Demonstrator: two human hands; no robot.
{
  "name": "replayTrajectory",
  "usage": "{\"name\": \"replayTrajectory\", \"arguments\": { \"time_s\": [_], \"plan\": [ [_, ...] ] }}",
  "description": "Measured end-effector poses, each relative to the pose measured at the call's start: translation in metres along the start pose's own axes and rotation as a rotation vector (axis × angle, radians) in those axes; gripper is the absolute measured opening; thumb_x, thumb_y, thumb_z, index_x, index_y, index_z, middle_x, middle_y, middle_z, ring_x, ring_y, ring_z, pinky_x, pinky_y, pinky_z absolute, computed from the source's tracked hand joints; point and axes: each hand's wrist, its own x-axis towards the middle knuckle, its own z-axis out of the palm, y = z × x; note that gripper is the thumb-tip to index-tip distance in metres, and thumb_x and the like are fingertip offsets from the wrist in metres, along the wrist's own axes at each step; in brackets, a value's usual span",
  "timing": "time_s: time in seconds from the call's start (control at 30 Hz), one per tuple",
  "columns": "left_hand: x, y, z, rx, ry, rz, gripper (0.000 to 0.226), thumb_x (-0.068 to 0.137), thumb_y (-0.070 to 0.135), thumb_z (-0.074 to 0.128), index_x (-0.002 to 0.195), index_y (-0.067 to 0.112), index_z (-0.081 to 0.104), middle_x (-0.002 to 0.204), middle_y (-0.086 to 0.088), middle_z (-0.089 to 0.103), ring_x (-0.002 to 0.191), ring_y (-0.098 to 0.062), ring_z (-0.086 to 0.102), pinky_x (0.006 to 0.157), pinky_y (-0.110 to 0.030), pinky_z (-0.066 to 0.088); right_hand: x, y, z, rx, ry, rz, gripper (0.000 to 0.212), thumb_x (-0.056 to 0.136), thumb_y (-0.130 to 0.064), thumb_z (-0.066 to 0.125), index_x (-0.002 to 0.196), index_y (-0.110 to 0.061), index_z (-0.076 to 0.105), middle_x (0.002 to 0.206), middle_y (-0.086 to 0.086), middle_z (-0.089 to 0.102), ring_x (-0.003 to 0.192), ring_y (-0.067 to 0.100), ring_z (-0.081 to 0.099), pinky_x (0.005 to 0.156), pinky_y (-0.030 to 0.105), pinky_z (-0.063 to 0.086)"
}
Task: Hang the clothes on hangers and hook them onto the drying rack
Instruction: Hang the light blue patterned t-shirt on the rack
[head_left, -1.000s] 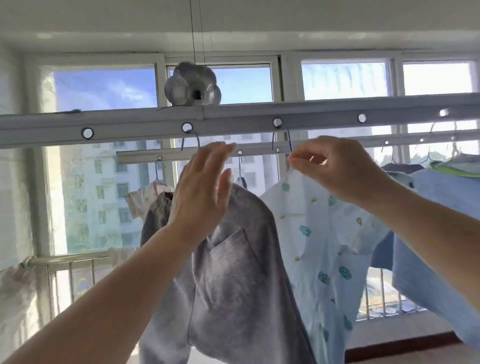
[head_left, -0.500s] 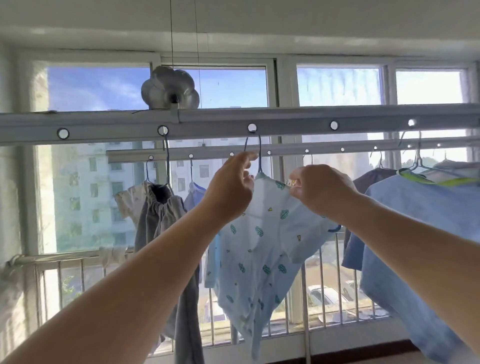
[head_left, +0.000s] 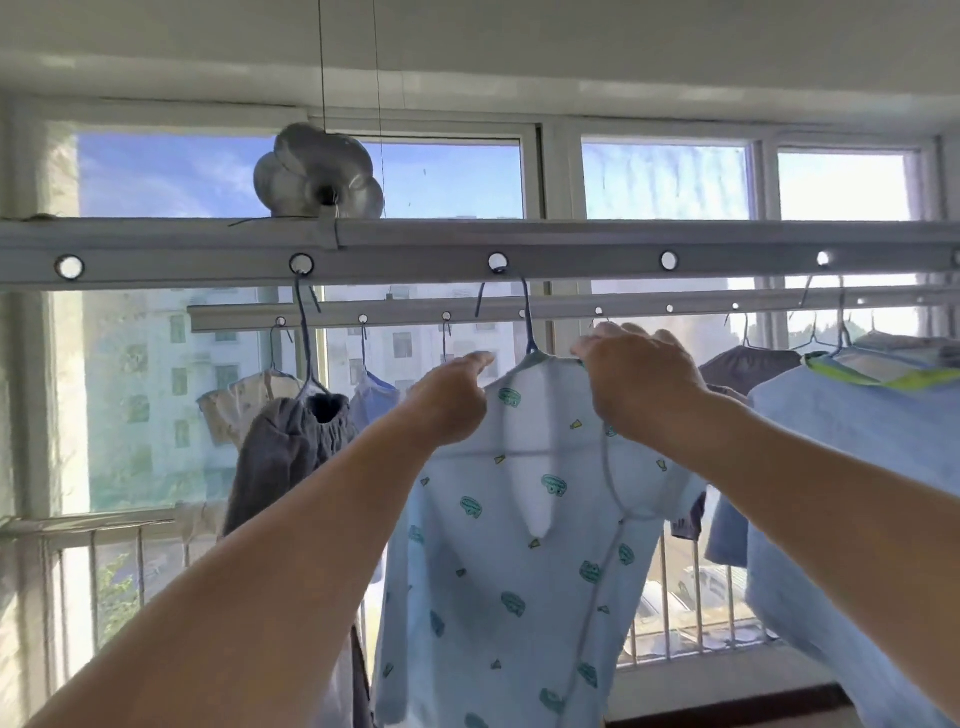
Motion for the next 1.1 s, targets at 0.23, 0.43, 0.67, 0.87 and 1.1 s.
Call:
{"name": "replayTrajectory", "arguments": {
  "time_s": [0.23, 0.43, 0.67, 0.87, 1.1],
  "plan": [
    [0.008, 0.016, 0.016, -0.174, 0.102, 0.060, 0.028, 0.095, 0.021, 0.045, 0.115, 0.011, 0.062, 0.113, -0.008, 0.066, 0.099, -0.026, 0.060, 0.079, -0.025, 0.042, 0.022, -0.003, 0.012, 0.236, 0.067, 0.046, 0.025, 0.096, -0.029, 0.041, 0.104, -0.013, 0.059, 0.108, 0.008, 0.063, 0.102, 0.029, 0.058, 0.075, 0.031, 0.034],
    [0.023, 0.034, 0.010, -0.486, -0.046, 0.004, 0.027, 0.095, 0.032, 0.044, 0.101, 0.015, 0.064, 0.094, -0.005, 0.062, 0.081, -0.014, 0.053, 0.067, -0.021, 0.037, 0.018, 0.025, 0.009, 0.376, 0.157, 0.073, 0.042, 0.091, -0.048, 0.041, 0.084, -0.015, 0.067, 0.074, 0.001, 0.063, 0.078, 0.025, 0.054, 0.069, 0.029, 0.029],
    [0.043, 0.050, 0.016, -0.973, -0.495, -0.085, 0.048, 0.092, 0.049, 0.035, 0.093, 0.007, 0.057, 0.083, -0.006, 0.054, 0.074, -0.018, 0.047, 0.072, -0.031, 0.040, 0.013, 0.047, 0.002, 0.332, 0.237, 0.056, 0.048, 0.085, -0.055, 0.045, 0.070, -0.013, 0.062, 0.061, -0.003, 0.056, 0.072, 0.021, 0.053, 0.066, 0.029, 0.028],
    [0.040, 0.048, 0.023, -0.995, -0.728, -0.193, 0.069, 0.088, 0.060, 0.027, 0.082, 0.001, 0.063, 0.068, -0.011, 0.064, 0.055, -0.021, 0.060, 0.056, -0.023, 0.049, 0.011, 0.060, -0.007, 0.330, 0.289, 0.021, 0.045, 0.082, -0.045, 0.050, 0.055, -0.009, 0.045, 0.050, 0.001, 0.046, 0.061, 0.020, 0.047, 0.058, 0.027, 0.029],
    [0.033, 0.019, 0.035, -0.328, -0.684, -0.187, 0.062, 0.093, 0.049, 0.021, 0.101, 0.007, 0.064, 0.095, -0.007, 0.072, 0.107, -0.027, 0.057, 0.110, -0.052, 0.018, 0.013, 0.070, -0.011, 0.295, 0.269, -0.003, 0.046, 0.080, -0.039, 0.051, 0.048, -0.010, 0.034, 0.045, 0.000, 0.037, 0.050, 0.016, 0.037, 0.055, 0.024, 0.029]
  ]
}}
